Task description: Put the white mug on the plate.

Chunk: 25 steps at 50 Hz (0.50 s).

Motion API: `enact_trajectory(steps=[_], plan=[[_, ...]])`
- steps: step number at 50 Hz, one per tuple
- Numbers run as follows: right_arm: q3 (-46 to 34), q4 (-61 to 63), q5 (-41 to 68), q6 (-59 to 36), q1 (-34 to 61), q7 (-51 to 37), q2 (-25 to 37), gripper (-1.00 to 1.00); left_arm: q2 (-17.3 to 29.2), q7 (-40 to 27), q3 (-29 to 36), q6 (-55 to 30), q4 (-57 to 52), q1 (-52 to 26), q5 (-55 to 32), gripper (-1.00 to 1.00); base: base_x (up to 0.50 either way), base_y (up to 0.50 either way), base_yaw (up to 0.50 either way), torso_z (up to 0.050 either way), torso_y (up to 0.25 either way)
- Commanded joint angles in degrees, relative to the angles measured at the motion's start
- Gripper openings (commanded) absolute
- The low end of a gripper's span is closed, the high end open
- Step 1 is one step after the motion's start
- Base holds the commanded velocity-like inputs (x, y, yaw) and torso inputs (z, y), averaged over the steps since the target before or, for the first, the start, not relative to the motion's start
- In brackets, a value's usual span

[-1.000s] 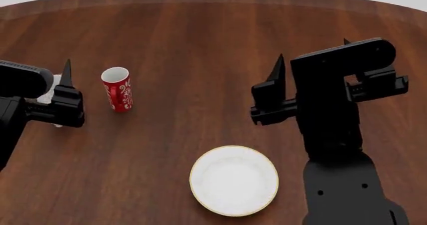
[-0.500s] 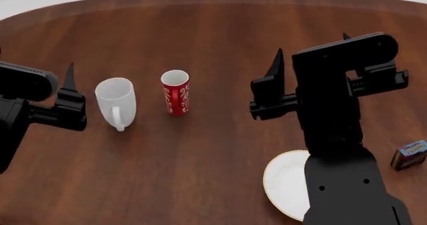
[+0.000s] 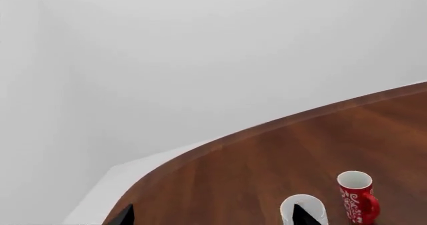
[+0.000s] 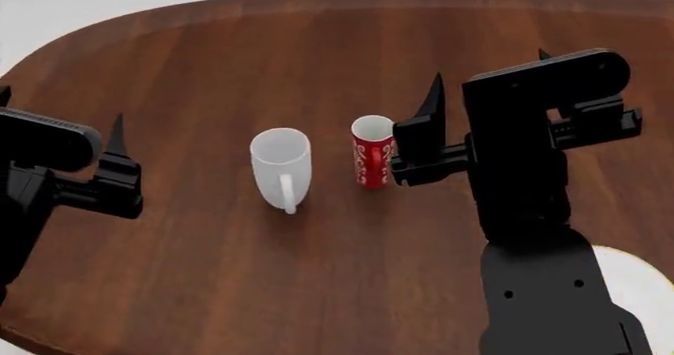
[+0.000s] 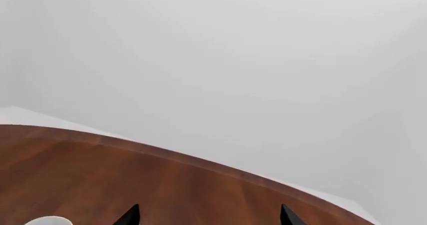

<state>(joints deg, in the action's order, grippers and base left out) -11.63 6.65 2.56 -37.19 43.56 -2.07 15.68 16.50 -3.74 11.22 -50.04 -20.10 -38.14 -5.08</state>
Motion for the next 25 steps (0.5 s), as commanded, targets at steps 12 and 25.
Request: enact_trajectory(steps=[12,25], plan=[[-0.64,-1.09,-0.01,0.38,-0.21,-0.63,0.22,1.0,0.13,-0.16,0.85,-0.48,-0.09,0.22,-0.37,1.0,0.04,0.4,0.0,0.0,0.0],[-0.76,-0.21,0.14,2.05,-0.93,-0.88,0.51,1.0,0.34,-0.31,1.25,-0.41,-0.41,0.73,-0.54,1.0,0.31,0.0,0.0,0.0,0.0]])
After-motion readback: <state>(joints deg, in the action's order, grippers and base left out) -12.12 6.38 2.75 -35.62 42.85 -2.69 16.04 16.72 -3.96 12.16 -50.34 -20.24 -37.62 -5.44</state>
